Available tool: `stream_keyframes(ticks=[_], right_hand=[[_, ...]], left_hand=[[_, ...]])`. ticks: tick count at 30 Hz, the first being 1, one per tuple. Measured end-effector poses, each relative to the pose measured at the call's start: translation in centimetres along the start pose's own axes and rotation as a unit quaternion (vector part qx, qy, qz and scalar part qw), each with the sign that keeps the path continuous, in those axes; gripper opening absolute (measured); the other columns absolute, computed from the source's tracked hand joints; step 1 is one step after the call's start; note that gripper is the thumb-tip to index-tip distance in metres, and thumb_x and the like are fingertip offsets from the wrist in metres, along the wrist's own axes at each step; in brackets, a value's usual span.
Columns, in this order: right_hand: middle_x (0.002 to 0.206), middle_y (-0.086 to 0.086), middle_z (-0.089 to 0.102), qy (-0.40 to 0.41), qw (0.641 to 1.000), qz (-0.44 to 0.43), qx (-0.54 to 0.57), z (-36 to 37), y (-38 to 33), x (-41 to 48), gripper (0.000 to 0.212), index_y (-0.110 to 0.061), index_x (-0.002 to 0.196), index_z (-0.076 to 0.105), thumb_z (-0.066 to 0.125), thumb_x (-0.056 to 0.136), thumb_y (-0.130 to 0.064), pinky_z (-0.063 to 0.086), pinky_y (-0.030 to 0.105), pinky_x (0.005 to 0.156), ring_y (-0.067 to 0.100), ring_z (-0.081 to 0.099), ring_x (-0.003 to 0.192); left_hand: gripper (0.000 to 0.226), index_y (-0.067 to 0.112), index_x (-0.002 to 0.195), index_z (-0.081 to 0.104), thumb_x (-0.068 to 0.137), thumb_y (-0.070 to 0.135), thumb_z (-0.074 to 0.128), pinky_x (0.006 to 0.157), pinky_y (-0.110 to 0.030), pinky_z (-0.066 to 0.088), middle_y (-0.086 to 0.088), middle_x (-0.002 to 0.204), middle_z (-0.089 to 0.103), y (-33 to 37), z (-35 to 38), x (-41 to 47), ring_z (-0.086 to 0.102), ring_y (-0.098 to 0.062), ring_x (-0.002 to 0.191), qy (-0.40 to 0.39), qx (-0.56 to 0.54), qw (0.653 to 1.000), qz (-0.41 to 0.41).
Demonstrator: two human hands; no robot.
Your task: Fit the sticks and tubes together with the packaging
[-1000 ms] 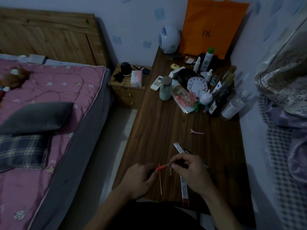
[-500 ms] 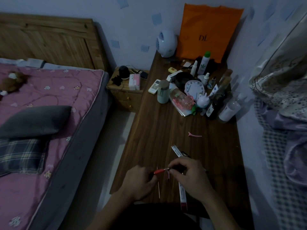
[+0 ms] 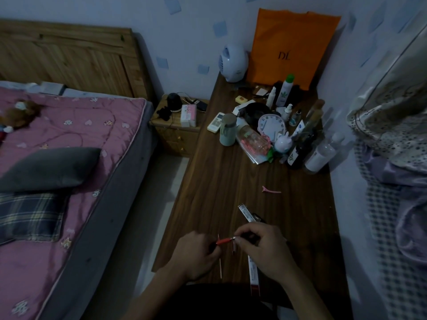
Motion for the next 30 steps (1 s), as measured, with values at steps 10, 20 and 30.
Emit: stream_keyframes(ticks=[10, 20, 30], right_hand=[[0.074, -0.012, 0.068, -0.015, 1.0, 0.016, -0.022, 0.3, 0.7, -0.2, 0.014, -0.035, 0.079, 0.07, 0.063, 0.089, -0.042, 0.048, 0.015, 0.055, 0.004, 0.064, 0.065], [0.093, -0.016, 0.073, -0.015, 0.998, 0.034, 0.052, 0.2, 1.6, -0.3, 0.024, -0.038, 0.088, 0.072, 0.073, 0.085, -0.014, 0.057, 0.018, 0.075, 0.004, 0.069, 0.09], [0.095, -0.021, 0.069, -0.011, 0.998, 0.032, 0.052, 0.8, 1.4, -0.3, 0.022, -0.051, 0.088, 0.067, 0.073, 0.083, -0.03, 0.051, 0.008, 0.072, -0.002, 0.065, 0.091]], left_hand=[[0.037, 0.018, 0.065, 0.05, 0.082, 0.048, 0.036, 0.058, -0.029, 0.045, 0.001, 0.059, 0.056, 0.7, -0.4, 0.3, 0.058, -0.016, 0.058, -0.04, -0.012, 0.999, 0.002], [0.035, 0.02, 0.059, 0.039, 0.08, 0.048, 0.036, 0.055, -0.028, 0.036, -0.006, 0.061, 0.06, 0.6, -0.4, 0.2, 0.06, -0.022, 0.061, -0.027, 0.009, 1.0, 0.004], [0.032, 0.023, 0.061, 0.04, 0.083, 0.046, 0.038, 0.054, -0.026, 0.033, -0.004, 0.063, 0.061, 0.3, -0.3, -0.2, 0.059, -0.019, 0.06, -0.031, 0.008, 0.999, 0.007]])
Point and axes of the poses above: each hand's wrist, its own x-axis towards the middle knuckle, its own z-axis out of the palm, y = z × x, the point moved 5 cm from there along x, towards the middle knuckle
